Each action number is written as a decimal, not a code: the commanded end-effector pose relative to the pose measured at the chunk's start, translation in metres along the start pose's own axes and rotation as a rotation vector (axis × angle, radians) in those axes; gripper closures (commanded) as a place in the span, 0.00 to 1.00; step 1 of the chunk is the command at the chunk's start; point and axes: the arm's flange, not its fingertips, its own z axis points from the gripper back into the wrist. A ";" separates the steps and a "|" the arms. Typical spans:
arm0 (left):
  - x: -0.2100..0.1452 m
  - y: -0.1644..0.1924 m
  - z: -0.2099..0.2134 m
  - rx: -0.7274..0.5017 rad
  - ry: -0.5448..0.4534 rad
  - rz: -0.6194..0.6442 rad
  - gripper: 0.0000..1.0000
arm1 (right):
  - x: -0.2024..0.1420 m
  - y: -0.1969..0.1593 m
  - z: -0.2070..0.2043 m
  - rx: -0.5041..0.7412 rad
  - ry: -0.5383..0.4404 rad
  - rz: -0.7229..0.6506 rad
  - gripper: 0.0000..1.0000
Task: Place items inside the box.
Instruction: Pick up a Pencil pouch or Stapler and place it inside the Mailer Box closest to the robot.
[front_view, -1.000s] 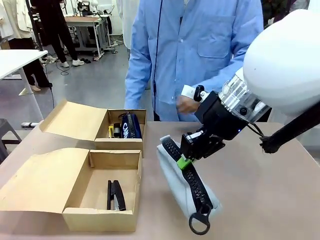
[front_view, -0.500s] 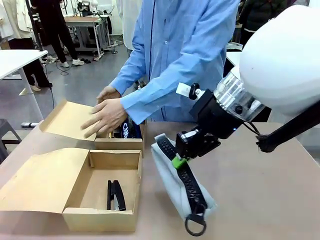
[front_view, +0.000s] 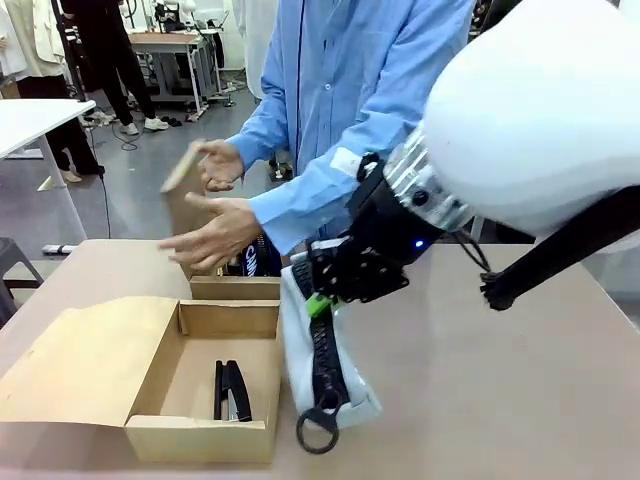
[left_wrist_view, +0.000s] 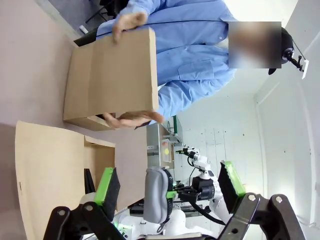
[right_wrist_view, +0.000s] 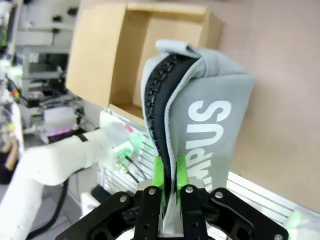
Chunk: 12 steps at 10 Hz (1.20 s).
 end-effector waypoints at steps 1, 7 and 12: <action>-0.002 0.000 0.000 -0.017 -0.002 -0.019 0.00 | -0.028 -0.057 0.066 0.102 -0.062 -0.037 0.89; -0.002 0.000 0.000 -0.017 -0.002 -0.019 0.00 | -0.101 -0.196 0.122 0.219 -0.098 -0.180 0.89; -0.002 0.000 0.000 -0.017 -0.002 -0.019 0.00 | -0.091 -0.189 0.107 0.204 -0.073 -0.191 0.89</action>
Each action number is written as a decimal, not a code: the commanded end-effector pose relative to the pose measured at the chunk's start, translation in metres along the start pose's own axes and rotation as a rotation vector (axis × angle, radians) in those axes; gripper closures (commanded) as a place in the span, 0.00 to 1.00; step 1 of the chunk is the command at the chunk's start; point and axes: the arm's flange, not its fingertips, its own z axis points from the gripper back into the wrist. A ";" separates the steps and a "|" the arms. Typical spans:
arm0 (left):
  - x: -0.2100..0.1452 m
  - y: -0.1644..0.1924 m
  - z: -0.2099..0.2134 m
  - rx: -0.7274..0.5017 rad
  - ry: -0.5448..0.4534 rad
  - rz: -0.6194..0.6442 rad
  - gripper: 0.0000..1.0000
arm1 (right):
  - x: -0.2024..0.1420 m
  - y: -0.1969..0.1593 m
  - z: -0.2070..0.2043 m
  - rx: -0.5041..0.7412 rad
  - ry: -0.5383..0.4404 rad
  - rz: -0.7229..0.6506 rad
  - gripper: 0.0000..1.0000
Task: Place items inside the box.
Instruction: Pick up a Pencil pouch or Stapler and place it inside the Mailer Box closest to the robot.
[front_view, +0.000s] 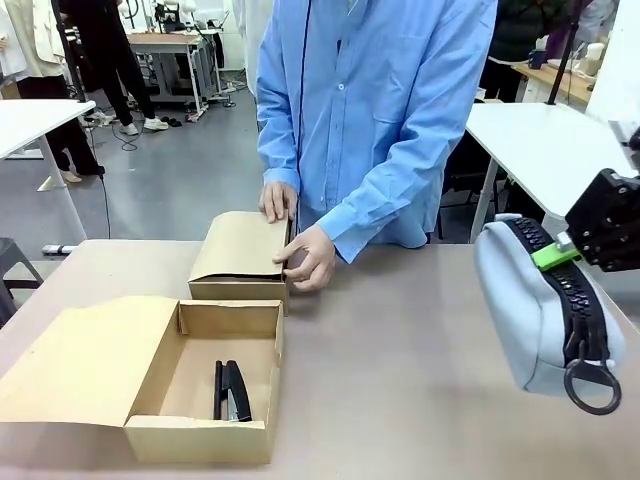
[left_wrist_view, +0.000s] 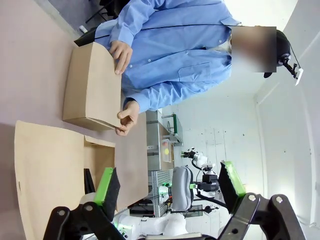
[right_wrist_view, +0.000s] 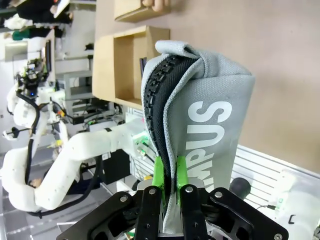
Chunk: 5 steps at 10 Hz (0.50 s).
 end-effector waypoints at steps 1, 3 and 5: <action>-0.002 0.000 0.000 -0.016 -0.001 -0.019 0.00 | -0.047 -0.034 -0.052 0.015 -0.020 0.010 0.95; -0.002 0.000 0.000 -0.016 -0.001 -0.019 0.00 | -0.041 -0.024 -0.058 -0.041 -0.013 0.022 1.00; -0.002 0.000 0.000 -0.016 -0.001 -0.019 0.00 | -0.023 0.007 -0.083 -0.050 0.059 0.063 1.00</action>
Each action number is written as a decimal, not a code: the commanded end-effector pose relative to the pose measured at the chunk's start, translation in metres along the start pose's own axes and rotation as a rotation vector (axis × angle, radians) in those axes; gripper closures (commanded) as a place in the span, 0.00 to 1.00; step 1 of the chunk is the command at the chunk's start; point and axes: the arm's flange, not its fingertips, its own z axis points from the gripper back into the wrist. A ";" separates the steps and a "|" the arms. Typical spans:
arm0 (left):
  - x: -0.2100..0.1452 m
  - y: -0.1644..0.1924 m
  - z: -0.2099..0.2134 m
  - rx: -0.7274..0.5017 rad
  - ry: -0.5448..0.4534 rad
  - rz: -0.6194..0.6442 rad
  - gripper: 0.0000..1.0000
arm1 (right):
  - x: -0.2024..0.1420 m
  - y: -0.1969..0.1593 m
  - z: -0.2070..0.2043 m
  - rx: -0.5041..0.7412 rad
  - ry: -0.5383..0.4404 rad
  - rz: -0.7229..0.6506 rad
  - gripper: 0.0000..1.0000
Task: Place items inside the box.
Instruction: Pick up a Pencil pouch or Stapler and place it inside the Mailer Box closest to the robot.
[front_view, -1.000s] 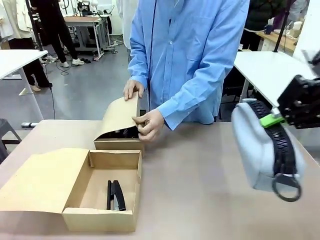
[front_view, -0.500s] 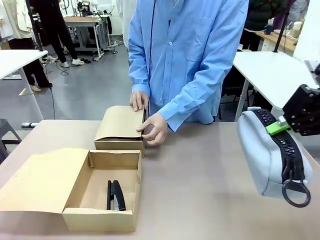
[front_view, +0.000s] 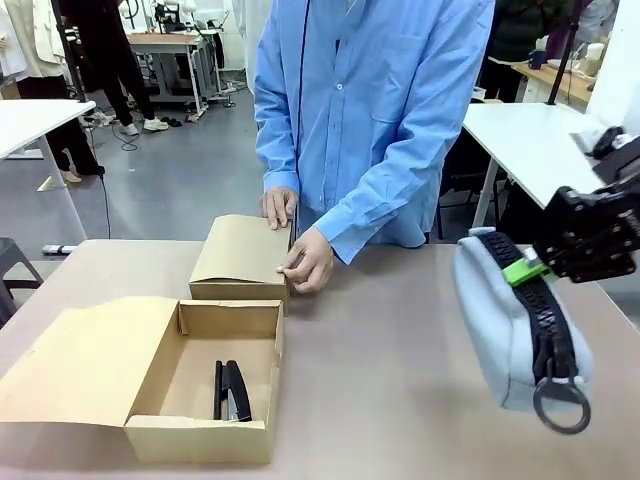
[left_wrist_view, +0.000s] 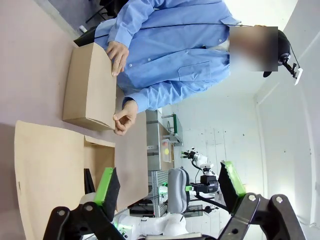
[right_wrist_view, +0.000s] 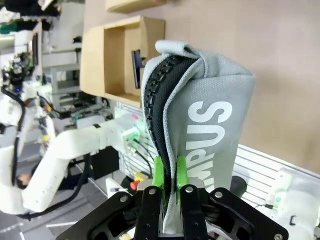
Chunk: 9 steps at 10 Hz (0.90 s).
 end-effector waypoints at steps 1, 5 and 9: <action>-0.002 0.000 0.000 -0.016 -0.002 -0.019 0.00 | -0.004 0.009 -0.066 -0.011 0.033 0.048 1.00; -0.002 0.000 0.000 -0.016 -0.002 -0.019 0.00 | 0.012 0.038 -0.085 -0.061 0.014 0.030 1.00; -0.002 0.000 0.000 -0.016 -0.002 -0.019 0.00 | 0.028 0.094 -0.142 -0.012 -0.141 0.086 1.00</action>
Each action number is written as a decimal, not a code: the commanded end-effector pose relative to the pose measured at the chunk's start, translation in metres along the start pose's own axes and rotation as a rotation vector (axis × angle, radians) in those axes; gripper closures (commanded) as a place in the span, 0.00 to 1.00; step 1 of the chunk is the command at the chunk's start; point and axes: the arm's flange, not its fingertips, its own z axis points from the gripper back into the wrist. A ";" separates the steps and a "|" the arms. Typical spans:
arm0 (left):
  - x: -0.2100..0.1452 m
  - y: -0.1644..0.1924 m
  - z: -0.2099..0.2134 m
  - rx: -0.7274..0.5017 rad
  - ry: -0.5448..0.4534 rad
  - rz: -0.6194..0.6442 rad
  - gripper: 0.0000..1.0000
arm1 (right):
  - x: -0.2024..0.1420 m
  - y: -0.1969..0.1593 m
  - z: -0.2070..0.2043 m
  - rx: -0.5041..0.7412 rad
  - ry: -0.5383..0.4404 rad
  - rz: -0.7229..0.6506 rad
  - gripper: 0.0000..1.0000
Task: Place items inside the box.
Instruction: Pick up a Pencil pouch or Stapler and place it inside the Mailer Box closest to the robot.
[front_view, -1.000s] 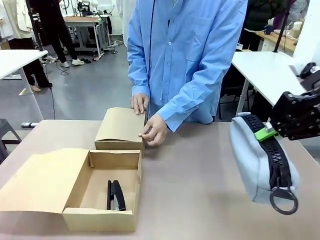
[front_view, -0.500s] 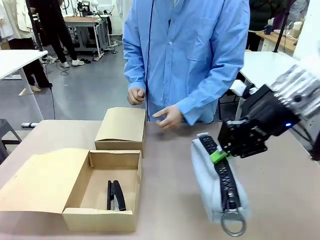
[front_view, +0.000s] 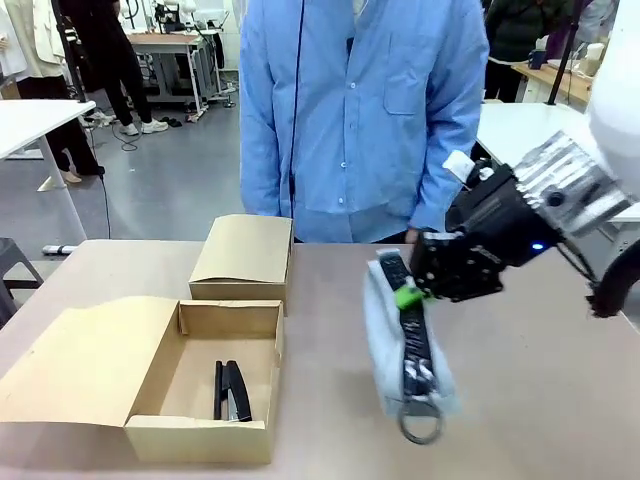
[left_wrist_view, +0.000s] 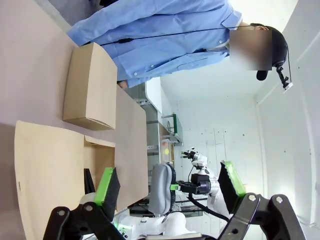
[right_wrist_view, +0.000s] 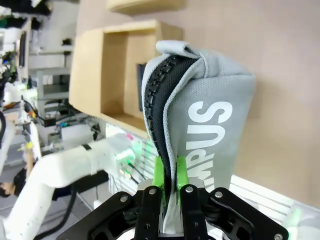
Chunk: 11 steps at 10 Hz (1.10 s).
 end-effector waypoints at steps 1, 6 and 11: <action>-0.002 -0.001 0.000 -0.017 -0.002 -0.019 0.00 | 0.025 0.055 -0.050 0.074 -0.074 0.032 1.00; -0.002 -0.001 0.000 -0.017 -0.002 -0.019 0.00 | 0.071 0.142 -0.186 -0.024 0.036 0.110 1.00; -0.002 -0.001 0.000 -0.017 -0.002 -0.019 0.00 | 0.054 0.132 -0.197 0.004 -0.055 0.028 0.89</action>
